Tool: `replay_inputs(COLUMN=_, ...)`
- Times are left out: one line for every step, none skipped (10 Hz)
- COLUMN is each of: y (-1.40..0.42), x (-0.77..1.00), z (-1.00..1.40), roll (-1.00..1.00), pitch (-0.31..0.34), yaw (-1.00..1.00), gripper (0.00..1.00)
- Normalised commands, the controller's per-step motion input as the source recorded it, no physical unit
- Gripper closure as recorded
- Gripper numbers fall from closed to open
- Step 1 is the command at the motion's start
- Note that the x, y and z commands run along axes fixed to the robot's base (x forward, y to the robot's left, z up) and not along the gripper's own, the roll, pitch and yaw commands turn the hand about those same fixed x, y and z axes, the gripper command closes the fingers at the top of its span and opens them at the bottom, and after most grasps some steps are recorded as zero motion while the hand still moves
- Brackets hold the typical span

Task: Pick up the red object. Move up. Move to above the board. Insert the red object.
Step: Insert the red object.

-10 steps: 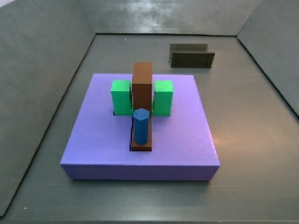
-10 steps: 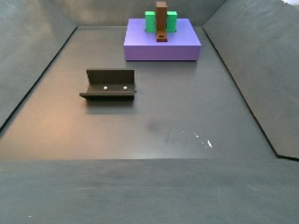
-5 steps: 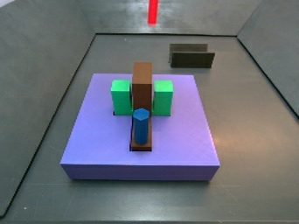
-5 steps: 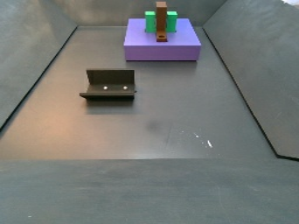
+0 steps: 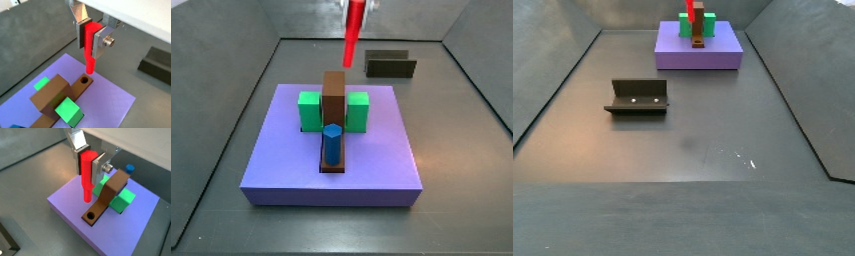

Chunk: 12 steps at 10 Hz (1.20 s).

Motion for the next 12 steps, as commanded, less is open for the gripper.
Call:
replay_inputs(y=0.0, x=-0.23, z=-0.47, roll=0.0, pitch=-0.123, yaw=0.08, gripper=1.0)
replay_inputs(y=0.0, x=-0.36, z=-0.34, roll=0.18, pitch=-0.146, yaw=0.09, gripper=1.0)
replay_inputs(y=0.0, x=-0.46, z=-0.23, roll=0.27, pitch=-0.22, yaw=0.29, gripper=1.0)
replay_inputs(y=0.0, x=-0.47, z=-0.19, roll=0.34, pitch=-0.321, yaw=0.28, gripper=1.0)
replay_inputs(y=0.0, x=-0.38, z=-0.17, roll=0.32, pitch=-0.331, yaw=0.25, gripper=1.0)
replay_inputs(y=0.0, x=-0.16, z=-0.11, roll=0.21, pitch=-0.306, yaw=0.14, gripper=1.0)
replay_inputs(y=0.0, x=0.15, z=-0.13, roll=0.03, pitch=-0.054, yaw=0.0, gripper=1.0)
replay_inputs(y=0.0, x=0.16, z=-0.22, roll=-0.02, pitch=0.0, yaw=0.0, gripper=1.0)
replay_inputs(y=-0.03, x=0.22, z=-0.11, roll=-0.15, pitch=0.0, yaw=-0.05, gripper=1.0)
replay_inputs(y=-0.09, x=0.22, z=-0.06, roll=-0.12, pitch=0.0, yaw=-0.04, gripper=1.0)
replay_inputs(y=-0.06, x=0.16, z=-0.01, roll=-0.05, pitch=-0.003, yaw=-0.01, gripper=1.0)
replay_inputs(y=-0.08, x=0.11, z=0.0, roll=0.0, pitch=-0.003, yaw=0.0, gripper=1.0)
